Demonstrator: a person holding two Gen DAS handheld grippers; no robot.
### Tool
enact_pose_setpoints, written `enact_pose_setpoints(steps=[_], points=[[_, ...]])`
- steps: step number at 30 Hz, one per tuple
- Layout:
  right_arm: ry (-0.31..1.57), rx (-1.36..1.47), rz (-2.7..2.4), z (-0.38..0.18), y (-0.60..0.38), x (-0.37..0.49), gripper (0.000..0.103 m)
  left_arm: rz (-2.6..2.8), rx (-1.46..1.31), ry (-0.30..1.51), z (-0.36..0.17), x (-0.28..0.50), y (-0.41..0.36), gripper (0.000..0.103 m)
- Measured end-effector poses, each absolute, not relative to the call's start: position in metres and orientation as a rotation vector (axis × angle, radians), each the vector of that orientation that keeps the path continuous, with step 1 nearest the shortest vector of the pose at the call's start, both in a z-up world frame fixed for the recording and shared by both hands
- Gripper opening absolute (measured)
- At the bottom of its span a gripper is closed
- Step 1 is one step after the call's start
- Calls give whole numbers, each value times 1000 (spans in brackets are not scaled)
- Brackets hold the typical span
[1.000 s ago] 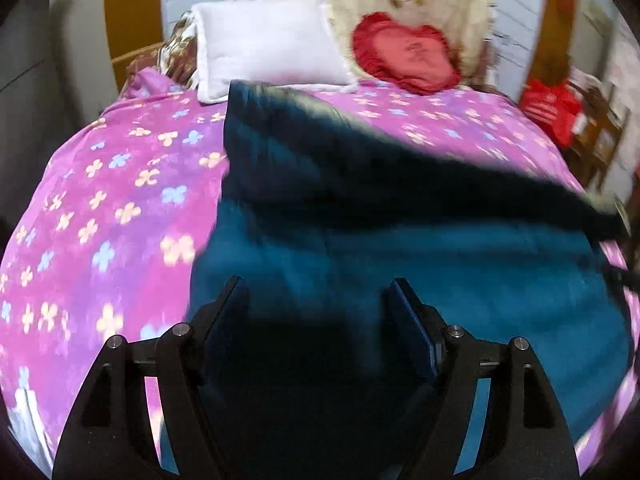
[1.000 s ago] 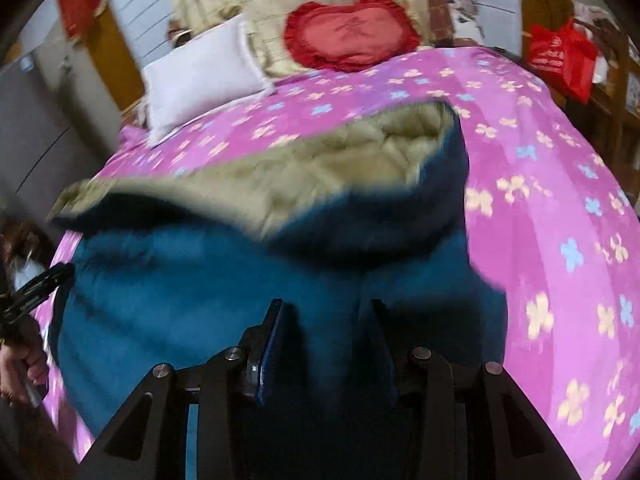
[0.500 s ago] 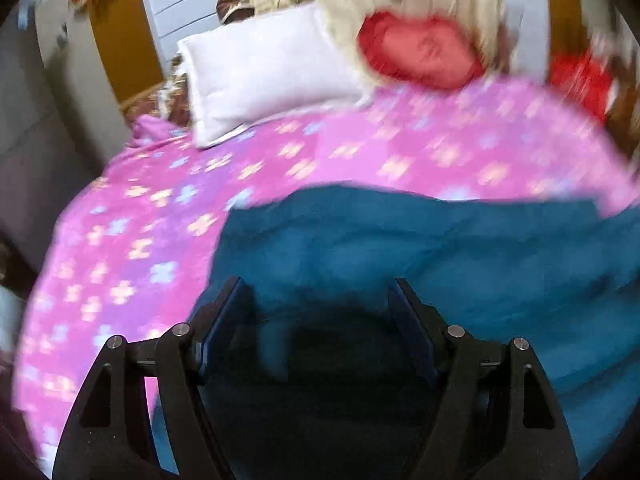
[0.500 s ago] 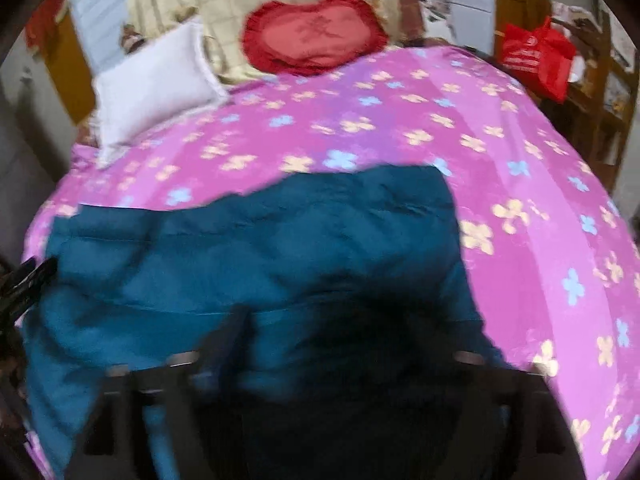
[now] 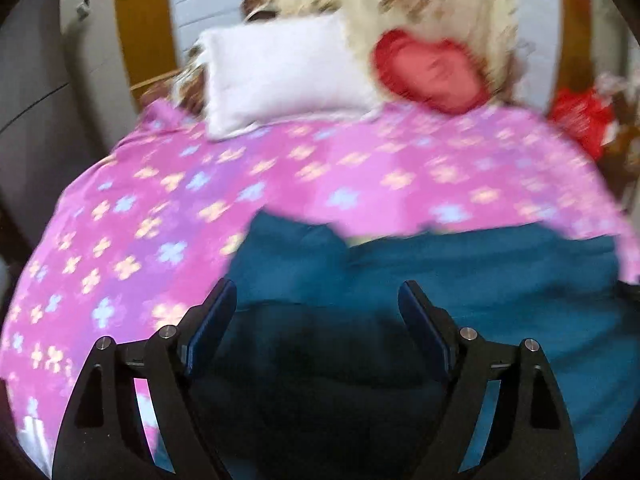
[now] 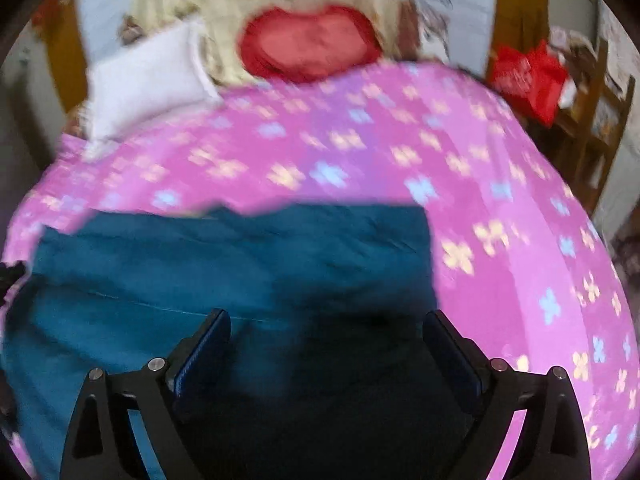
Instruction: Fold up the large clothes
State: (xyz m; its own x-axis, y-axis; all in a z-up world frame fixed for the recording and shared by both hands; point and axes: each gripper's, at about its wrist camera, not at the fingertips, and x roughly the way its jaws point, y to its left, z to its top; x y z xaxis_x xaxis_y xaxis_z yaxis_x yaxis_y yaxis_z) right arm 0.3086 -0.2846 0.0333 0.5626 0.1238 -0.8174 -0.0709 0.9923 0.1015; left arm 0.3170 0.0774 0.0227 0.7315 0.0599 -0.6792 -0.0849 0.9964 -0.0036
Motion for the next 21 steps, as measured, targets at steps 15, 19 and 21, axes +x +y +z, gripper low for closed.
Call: enact_pose_setpoints(steps=[15,19,21], points=[[1010,77,213,-4,-201,271,103,6,-33,850,-33,308,14,87],[1018,58,205,-8,-197,270,103,9,-16,880,-35,311,12,87],[1048,40,214,-2,-196,269,103,10,1,899,-30,306,14,87]])
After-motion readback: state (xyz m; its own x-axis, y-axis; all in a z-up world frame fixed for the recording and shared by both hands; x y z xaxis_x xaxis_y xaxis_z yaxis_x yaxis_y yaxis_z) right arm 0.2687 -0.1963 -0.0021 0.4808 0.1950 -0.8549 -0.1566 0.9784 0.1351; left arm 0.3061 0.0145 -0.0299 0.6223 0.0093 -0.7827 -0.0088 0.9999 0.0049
